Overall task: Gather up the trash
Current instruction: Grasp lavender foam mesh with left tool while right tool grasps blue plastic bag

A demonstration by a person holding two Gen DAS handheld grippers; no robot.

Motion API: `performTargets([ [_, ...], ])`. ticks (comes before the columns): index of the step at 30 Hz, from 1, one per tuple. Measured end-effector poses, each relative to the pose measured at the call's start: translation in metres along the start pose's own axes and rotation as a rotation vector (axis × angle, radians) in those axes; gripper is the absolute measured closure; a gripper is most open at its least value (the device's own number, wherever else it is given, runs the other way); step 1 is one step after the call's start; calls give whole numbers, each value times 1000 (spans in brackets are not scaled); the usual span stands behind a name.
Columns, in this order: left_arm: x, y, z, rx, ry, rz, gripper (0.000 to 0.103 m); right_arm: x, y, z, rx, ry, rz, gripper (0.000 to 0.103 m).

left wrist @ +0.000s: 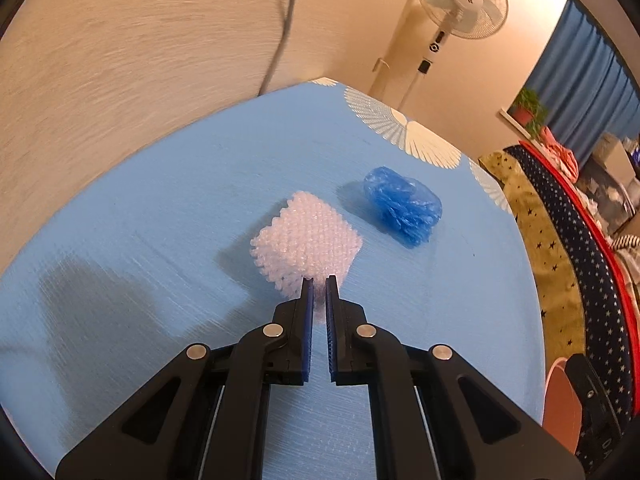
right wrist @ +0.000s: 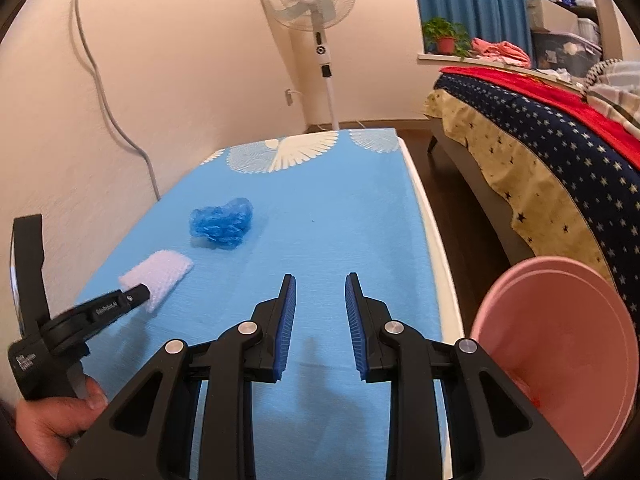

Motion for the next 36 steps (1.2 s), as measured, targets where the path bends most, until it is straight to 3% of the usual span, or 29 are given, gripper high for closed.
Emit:
performTargets([
  [9, -1, -10, 15, -31, -58, -47, 97, 33, -27, 39, -78, -103, -6, 76],
  [13, 3, -14, 13, 0, -75, -57, 97, 56, -35, 55, -91, -133, 6, 76],
  [19, 15, -13, 18, -8, -94, -42, 97, 102, -38, 78, -109, -182, 61, 75],
  [22, 18, -16, 19, -8, -99, -46, 97, 126, -36, 85, -99, -197, 108, 63],
  [30, 25, -17, 18, 1, -120, -21, 97, 166, -31, 99, -66, -238, 187, 63],
  [33, 28, -17, 17, 10, -123, -15, 97, 171, -30, 99, -57, -245, 209, 69],
  [36, 28, -16, 14, 25, -125, -15, 97, 171, -25, 99, -52, -256, 237, 95],
])
Point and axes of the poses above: each gripper's, at about its wrist camera, not at the fingertips, and x roughly the way its jaws point, z to its left, y to its underside, the point moved 6 cm from there along x, roughly the way its jaws point, and after that the axes turned 3 degrees about -z, right-handed, at the moved point
